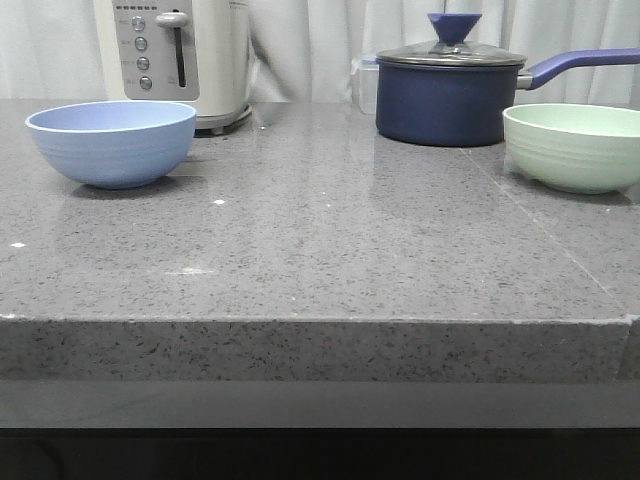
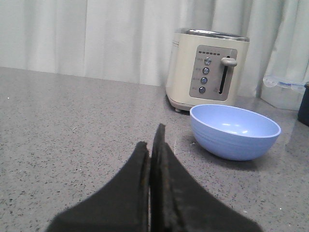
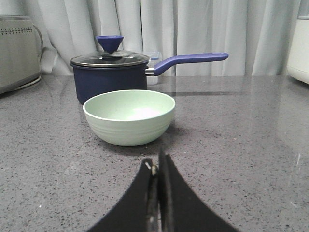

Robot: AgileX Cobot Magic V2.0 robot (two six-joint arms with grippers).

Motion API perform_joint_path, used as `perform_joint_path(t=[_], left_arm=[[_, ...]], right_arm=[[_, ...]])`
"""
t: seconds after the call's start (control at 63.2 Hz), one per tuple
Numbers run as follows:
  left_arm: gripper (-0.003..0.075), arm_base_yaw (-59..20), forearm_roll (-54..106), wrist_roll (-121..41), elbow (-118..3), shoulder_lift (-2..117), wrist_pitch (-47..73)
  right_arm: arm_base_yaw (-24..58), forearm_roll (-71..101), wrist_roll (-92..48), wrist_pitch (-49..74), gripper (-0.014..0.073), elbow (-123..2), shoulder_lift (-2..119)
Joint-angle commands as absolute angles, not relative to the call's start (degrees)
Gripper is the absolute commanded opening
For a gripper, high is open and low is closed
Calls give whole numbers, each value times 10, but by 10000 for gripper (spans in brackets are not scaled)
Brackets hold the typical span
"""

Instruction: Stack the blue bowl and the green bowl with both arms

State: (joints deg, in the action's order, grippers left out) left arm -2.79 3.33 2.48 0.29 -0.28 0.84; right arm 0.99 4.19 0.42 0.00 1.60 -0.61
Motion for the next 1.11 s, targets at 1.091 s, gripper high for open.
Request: perform_joint_path(t=[1.091], left_arm=[[-20, -27, 34, 27, -166, 5, 54]], right_arm=[[7, 28, 0, 40, -55, -120, -11]])
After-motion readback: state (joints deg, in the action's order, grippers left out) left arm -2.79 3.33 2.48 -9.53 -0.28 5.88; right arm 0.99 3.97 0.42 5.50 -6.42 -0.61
